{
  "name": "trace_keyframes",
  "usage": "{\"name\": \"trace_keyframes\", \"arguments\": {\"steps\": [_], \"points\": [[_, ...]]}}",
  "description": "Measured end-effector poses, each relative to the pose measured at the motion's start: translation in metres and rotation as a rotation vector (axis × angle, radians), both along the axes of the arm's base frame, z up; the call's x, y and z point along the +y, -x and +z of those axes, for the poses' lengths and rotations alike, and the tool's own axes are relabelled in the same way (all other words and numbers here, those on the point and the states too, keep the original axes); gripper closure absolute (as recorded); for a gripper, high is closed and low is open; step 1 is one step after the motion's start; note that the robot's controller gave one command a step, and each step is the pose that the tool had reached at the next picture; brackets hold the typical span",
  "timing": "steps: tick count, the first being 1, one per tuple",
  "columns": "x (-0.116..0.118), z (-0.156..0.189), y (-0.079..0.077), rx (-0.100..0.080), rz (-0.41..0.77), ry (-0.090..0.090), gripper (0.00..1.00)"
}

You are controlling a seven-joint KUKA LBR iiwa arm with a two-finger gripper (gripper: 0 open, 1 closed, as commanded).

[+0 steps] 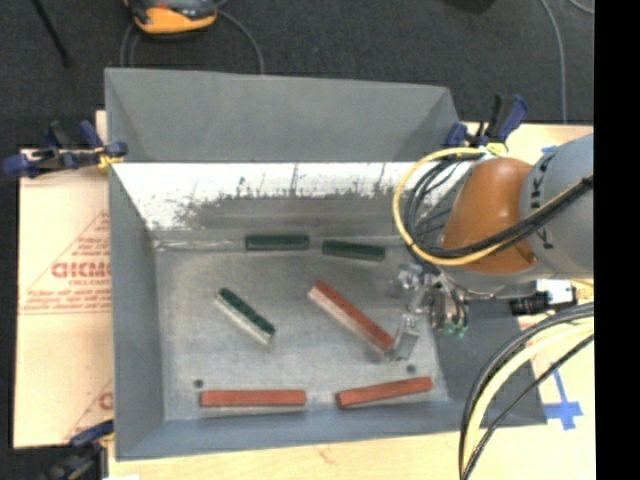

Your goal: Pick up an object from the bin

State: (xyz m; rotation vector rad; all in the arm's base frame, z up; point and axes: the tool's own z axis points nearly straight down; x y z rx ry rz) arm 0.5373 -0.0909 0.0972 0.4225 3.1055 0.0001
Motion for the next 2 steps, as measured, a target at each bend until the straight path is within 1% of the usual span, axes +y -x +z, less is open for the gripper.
{"name": "trace_keyframes", "arguments": {"steps": [1,2], "points": [[0.0109,-0.0263,0.0391,0.004,0.113,0.001,1.00],[0.0109,-0.0263,0.0391,0.004,0.114,0.001,1.00]]}}
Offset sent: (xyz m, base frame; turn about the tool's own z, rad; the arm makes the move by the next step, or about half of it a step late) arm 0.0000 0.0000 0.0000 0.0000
